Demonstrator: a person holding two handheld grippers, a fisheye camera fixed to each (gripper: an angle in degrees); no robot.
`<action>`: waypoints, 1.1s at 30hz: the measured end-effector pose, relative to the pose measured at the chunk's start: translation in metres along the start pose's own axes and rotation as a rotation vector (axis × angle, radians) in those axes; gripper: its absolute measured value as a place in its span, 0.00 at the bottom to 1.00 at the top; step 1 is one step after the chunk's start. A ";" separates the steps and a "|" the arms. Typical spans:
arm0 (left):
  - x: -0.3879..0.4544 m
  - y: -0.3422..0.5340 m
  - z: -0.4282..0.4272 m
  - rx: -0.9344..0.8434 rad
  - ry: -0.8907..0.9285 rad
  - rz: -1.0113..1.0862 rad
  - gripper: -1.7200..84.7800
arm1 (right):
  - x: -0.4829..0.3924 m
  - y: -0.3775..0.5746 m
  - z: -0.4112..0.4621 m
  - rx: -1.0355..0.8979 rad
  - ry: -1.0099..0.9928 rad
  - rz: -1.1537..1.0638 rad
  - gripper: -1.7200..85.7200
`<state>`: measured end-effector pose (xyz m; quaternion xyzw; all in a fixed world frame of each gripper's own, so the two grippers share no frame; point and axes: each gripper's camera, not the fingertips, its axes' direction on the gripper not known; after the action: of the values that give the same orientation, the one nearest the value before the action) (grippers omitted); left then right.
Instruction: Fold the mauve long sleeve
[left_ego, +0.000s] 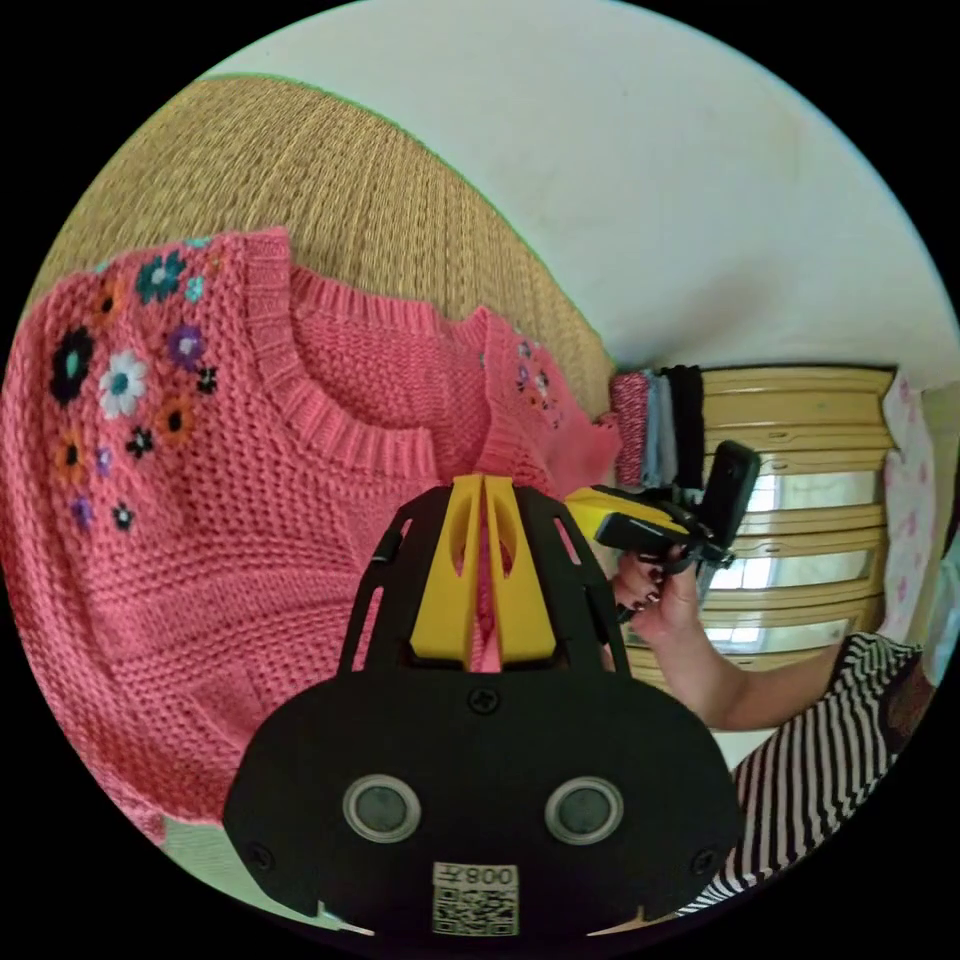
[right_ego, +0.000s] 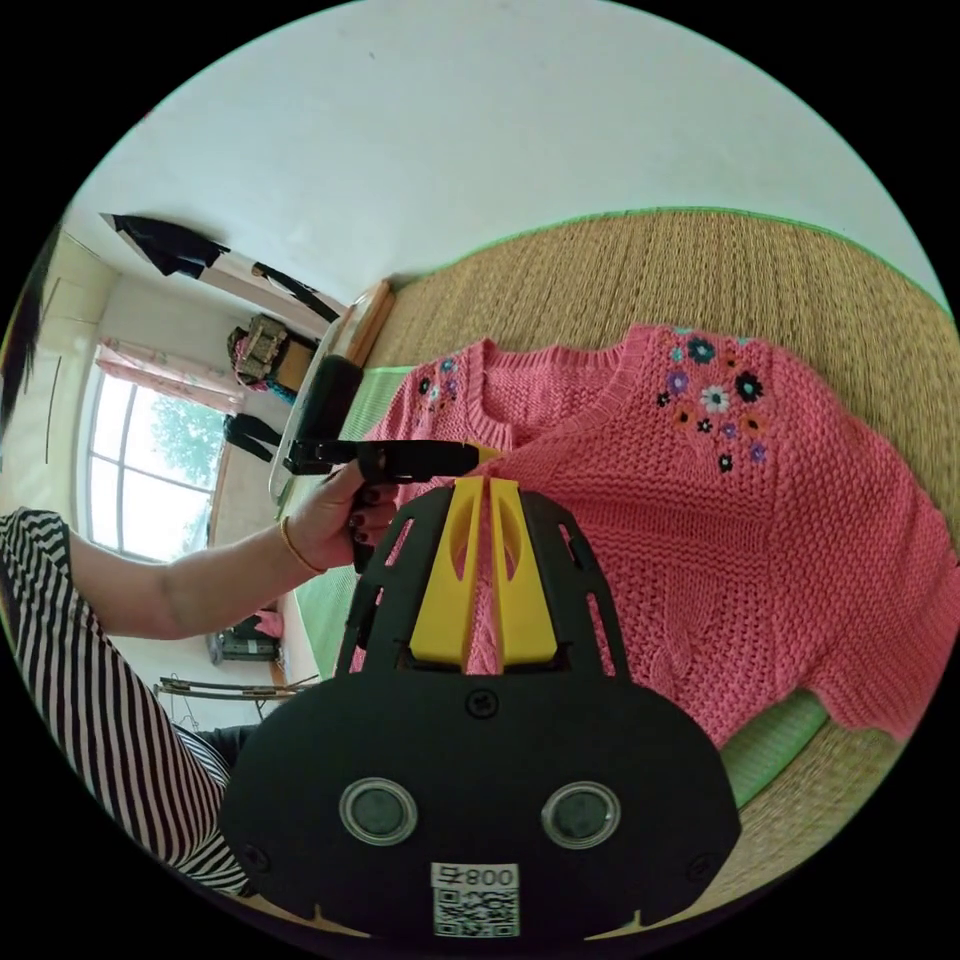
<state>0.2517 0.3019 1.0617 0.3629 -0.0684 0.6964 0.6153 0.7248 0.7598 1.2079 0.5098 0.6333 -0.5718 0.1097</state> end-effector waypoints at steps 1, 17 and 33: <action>-0.003 0.000 -0.002 0.010 0.025 -0.014 0.02 | 0.002 0.002 0.000 0.011 -0.011 0.003 0.03; -0.098 0.032 -0.024 0.152 0.424 -0.354 0.11 | 0.027 0.020 0.020 0.087 -0.116 0.028 0.03; -0.102 0.042 -0.035 0.174 0.394 -0.237 0.07 | 0.038 0.031 0.054 0.092 -0.174 0.020 0.02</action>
<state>0.1964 0.2289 0.9911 0.2771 0.1561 0.6798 0.6608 0.7076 0.7293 1.1436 0.4690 0.5896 -0.6412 0.1463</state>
